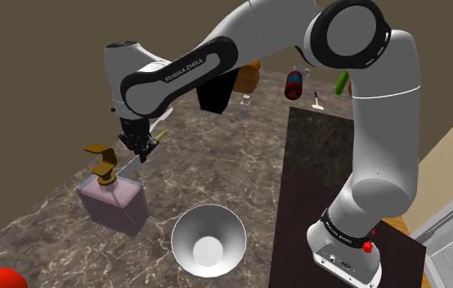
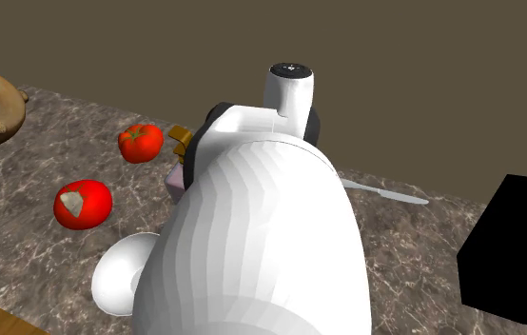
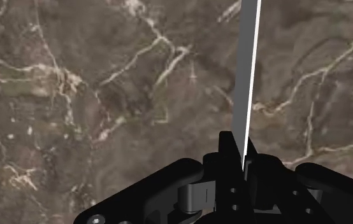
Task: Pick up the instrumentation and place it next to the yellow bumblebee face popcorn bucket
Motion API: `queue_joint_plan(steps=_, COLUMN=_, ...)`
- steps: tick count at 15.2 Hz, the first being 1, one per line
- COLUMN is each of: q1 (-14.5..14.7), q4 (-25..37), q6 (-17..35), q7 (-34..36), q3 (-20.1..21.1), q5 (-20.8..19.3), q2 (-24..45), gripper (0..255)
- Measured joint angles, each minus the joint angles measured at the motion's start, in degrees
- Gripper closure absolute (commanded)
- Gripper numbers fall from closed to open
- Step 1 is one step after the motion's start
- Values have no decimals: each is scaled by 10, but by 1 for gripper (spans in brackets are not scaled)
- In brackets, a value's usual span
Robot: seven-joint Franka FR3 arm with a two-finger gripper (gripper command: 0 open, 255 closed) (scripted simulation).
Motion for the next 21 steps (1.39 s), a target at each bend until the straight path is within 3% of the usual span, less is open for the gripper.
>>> queue_joint_plan(steps=21, q1=-8, q4=78, q6=-127, q7=-21, q3=20, q5=37, q2=-56, gripper=255)
